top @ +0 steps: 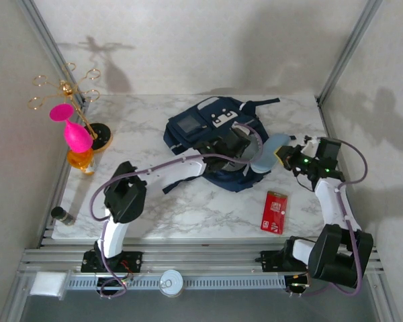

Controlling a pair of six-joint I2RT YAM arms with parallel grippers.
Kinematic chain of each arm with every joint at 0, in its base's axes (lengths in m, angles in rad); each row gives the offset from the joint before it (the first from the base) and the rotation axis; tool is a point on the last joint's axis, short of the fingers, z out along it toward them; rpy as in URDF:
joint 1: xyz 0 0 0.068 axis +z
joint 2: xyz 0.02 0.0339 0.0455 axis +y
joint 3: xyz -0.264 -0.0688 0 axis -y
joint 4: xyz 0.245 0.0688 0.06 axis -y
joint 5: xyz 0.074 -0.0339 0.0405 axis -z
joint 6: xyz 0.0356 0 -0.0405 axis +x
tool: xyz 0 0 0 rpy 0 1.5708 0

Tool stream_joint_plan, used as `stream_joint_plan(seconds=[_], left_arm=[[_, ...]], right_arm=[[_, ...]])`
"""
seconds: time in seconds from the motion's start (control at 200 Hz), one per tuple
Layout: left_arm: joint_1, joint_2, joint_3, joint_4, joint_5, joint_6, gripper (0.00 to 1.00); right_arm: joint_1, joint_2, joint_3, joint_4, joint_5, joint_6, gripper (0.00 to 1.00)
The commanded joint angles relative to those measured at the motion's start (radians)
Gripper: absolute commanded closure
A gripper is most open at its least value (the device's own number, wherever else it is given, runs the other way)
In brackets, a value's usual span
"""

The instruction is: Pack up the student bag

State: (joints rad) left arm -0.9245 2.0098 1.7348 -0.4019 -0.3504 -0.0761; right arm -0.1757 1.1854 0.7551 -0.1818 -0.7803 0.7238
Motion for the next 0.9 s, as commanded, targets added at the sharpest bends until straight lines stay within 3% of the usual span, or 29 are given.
stream_joint_plan(seconds=[0.0,0.335,0.456,0.541,0.646,0.771,0.896], left_arm=[[0.01,-0.117,-0.009,-0.035,-0.074,-0.15,1.0],[0.003,-0.292,-0.136,-0.014,-0.05,-0.327,1.0],[0.003,-0.338,-0.198,0.012,-0.058,-0.37,1.0],[0.004,-0.349,-0.209,0.017,-0.08,-0.363,1.0],[0.012,-0.345,-0.184,-0.021,-0.14,-0.368,1.0],[0.016,-0.358,-0.198,-0.006,-0.127,-0.358,1.0],[0.018,-0.362,-0.21,0.014,-0.103,-0.353,1.0]], right_arm=[[0.103,0.039,-0.024,0.182,0.004,0.106,0.87],[0.355,0.376,0.072,0.617,0.122,0.325,0.86],[0.465,0.484,0.136,0.699,0.245,0.347,0.81],[0.511,0.559,0.168,0.728,0.278,0.371,0.72],[0.524,0.595,0.179,0.724,0.258,0.371,0.58],[0.512,0.517,0.176,0.524,0.344,0.249,0.41],[0.476,0.425,0.122,0.422,0.432,0.215,0.37]])
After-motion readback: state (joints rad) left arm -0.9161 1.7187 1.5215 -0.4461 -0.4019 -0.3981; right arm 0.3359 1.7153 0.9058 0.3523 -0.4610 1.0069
